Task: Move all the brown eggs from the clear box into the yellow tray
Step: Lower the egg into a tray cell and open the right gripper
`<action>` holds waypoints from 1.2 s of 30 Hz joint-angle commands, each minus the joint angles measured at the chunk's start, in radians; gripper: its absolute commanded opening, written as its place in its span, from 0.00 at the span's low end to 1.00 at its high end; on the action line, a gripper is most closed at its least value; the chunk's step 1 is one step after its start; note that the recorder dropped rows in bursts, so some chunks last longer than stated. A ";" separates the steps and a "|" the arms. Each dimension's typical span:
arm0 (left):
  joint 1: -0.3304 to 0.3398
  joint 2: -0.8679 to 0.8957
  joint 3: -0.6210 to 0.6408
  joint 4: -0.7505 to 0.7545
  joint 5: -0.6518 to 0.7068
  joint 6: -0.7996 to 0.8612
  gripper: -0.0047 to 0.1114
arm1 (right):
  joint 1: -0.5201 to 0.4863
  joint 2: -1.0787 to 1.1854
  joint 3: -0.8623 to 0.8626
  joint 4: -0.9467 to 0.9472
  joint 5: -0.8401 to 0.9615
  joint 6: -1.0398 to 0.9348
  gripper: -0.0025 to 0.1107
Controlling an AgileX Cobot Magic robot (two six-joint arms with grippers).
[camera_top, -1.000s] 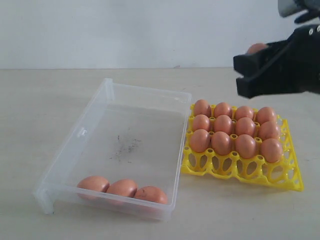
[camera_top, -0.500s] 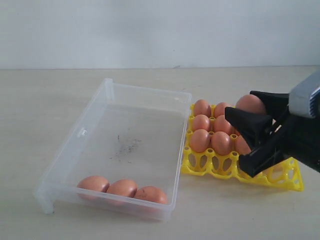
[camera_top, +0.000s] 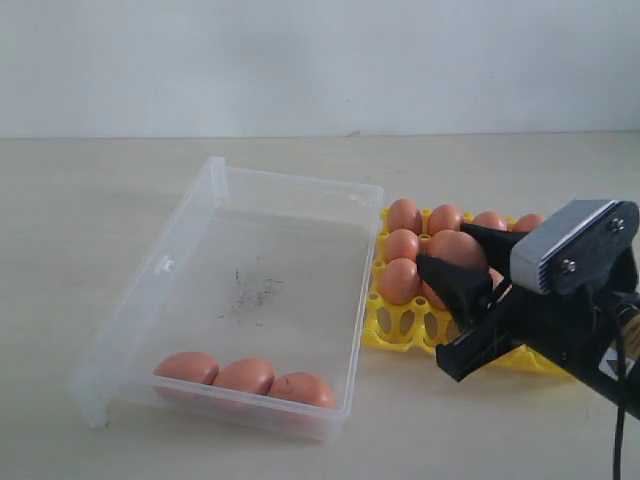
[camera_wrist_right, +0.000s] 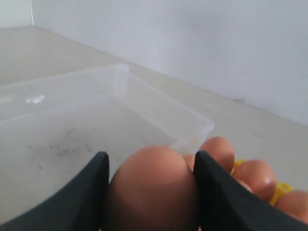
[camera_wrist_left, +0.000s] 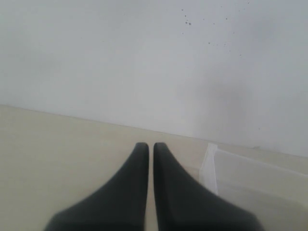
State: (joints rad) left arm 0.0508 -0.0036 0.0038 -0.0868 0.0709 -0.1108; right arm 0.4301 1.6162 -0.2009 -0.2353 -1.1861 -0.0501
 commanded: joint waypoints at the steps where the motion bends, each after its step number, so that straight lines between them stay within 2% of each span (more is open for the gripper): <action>1: -0.004 0.004 -0.004 0.000 -0.002 -0.001 0.07 | -0.004 0.130 -0.028 0.046 -0.035 -0.031 0.02; 8: -0.004 0.004 -0.004 0.000 -0.002 -0.001 0.07 | -0.004 0.209 -0.115 -0.056 -0.035 -0.027 0.02; 21: -0.004 0.004 -0.004 0.000 -0.002 -0.001 0.07 | -0.004 0.281 -0.174 -0.178 -0.035 0.010 0.02; 31: -0.004 0.004 -0.004 0.000 -0.002 -0.001 0.07 | -0.004 0.281 -0.218 -0.178 -0.033 0.016 0.02; 36: -0.004 0.004 -0.004 0.000 -0.002 -0.001 0.07 | -0.004 0.281 -0.243 -0.173 0.058 0.057 0.02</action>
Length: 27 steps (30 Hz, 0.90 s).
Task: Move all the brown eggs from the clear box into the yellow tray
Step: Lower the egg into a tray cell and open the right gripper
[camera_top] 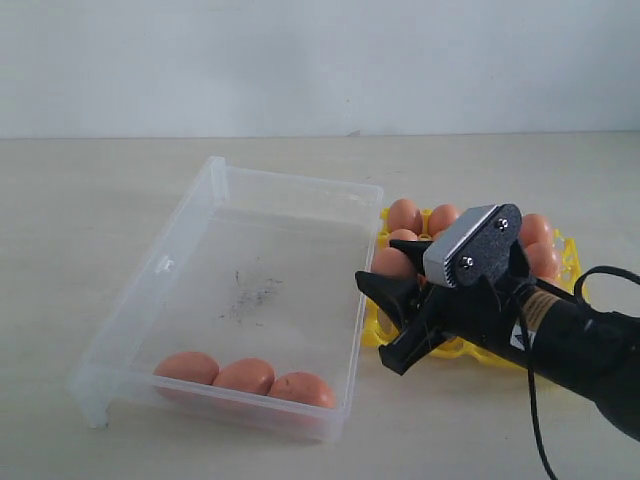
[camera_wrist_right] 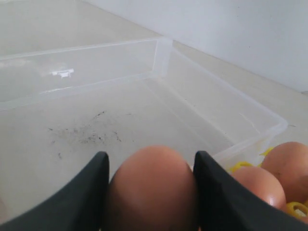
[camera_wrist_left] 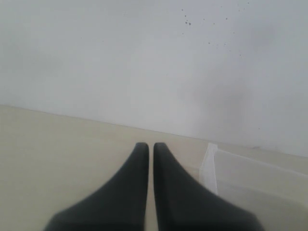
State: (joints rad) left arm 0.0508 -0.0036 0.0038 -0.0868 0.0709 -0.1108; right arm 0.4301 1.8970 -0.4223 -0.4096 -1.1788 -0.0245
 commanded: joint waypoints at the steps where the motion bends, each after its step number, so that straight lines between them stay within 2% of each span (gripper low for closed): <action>1: -0.004 0.004 -0.004 0.000 -0.002 -0.001 0.07 | -0.004 0.000 -0.024 0.000 0.052 0.037 0.02; 27: -0.004 0.004 -0.004 0.000 -0.002 -0.001 0.07 | -0.004 0.000 -0.046 -0.007 0.119 0.048 0.02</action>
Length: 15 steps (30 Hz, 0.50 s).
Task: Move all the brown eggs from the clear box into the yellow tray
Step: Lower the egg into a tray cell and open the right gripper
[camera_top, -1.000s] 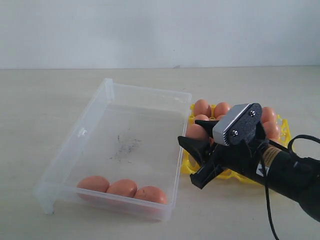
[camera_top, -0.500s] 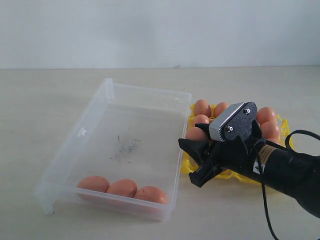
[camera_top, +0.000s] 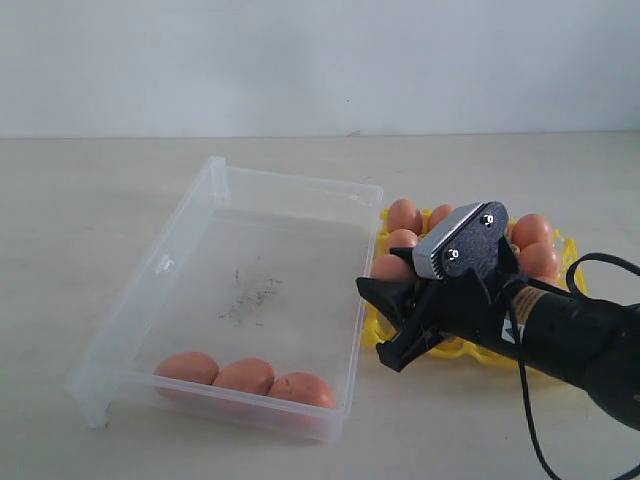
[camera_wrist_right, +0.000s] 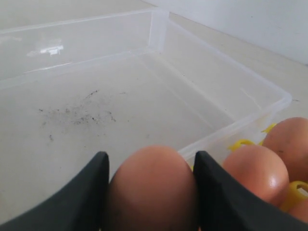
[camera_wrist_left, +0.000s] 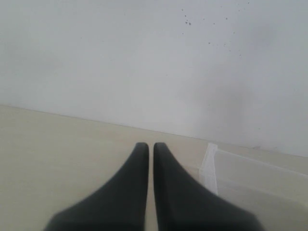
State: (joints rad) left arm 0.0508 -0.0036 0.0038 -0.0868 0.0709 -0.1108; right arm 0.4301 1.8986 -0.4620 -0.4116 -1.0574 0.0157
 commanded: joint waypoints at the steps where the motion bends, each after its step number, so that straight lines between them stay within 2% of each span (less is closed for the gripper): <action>1: -0.004 0.004 -0.004 0.000 -0.002 -0.001 0.07 | -0.004 -0.001 -0.006 -0.005 -0.003 0.013 0.02; 15: -0.004 0.004 -0.004 0.000 -0.002 -0.001 0.07 | -0.004 -0.001 -0.006 -0.027 0.019 0.029 0.02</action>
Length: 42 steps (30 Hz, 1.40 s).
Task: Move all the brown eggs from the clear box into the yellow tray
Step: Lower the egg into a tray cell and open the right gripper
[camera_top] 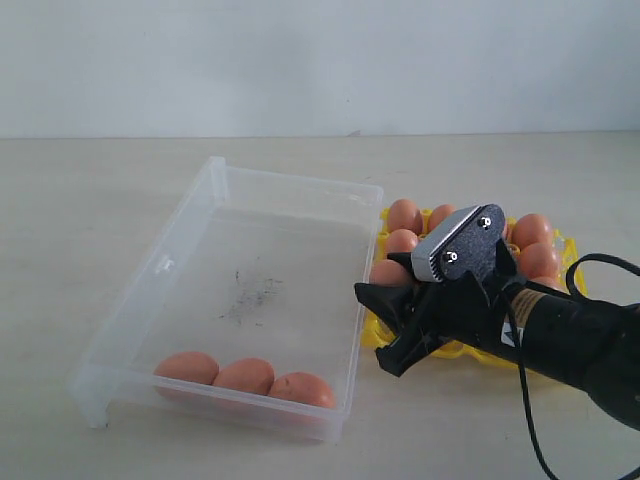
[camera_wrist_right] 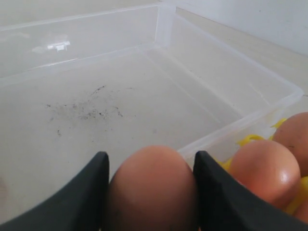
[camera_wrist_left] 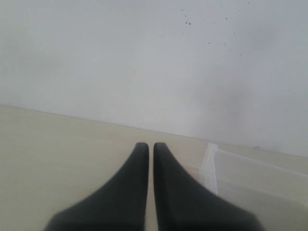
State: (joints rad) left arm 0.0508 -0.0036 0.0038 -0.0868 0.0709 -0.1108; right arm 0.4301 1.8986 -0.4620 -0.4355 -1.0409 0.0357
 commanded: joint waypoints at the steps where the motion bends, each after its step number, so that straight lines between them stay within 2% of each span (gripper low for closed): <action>1: -0.004 0.004 -0.004 0.000 -0.002 -0.001 0.07 | -0.004 -0.001 -0.006 -0.003 0.010 0.011 0.02; 25: -0.004 0.004 -0.004 0.000 -0.002 -0.001 0.07 | -0.004 -0.001 -0.006 0.009 0.065 0.073 0.03; 28: -0.004 0.004 -0.004 0.000 -0.002 -0.001 0.07 | -0.004 -0.001 -0.006 0.016 0.068 0.087 0.11; 29: -0.004 0.004 -0.004 0.000 -0.002 -0.001 0.07 | -0.004 -0.001 -0.006 0.025 0.070 0.087 0.19; 34: -0.004 0.004 -0.004 0.000 -0.002 -0.001 0.07 | -0.004 -0.001 -0.006 0.037 0.074 0.096 0.41; 42: -0.004 0.004 -0.004 0.000 -0.002 -0.001 0.07 | -0.004 -0.001 -0.006 0.031 0.078 0.135 0.42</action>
State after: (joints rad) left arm 0.0508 -0.0036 0.0038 -0.0868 0.0709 -0.1108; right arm 0.4301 1.8986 -0.4690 -0.4133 -0.9821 0.1639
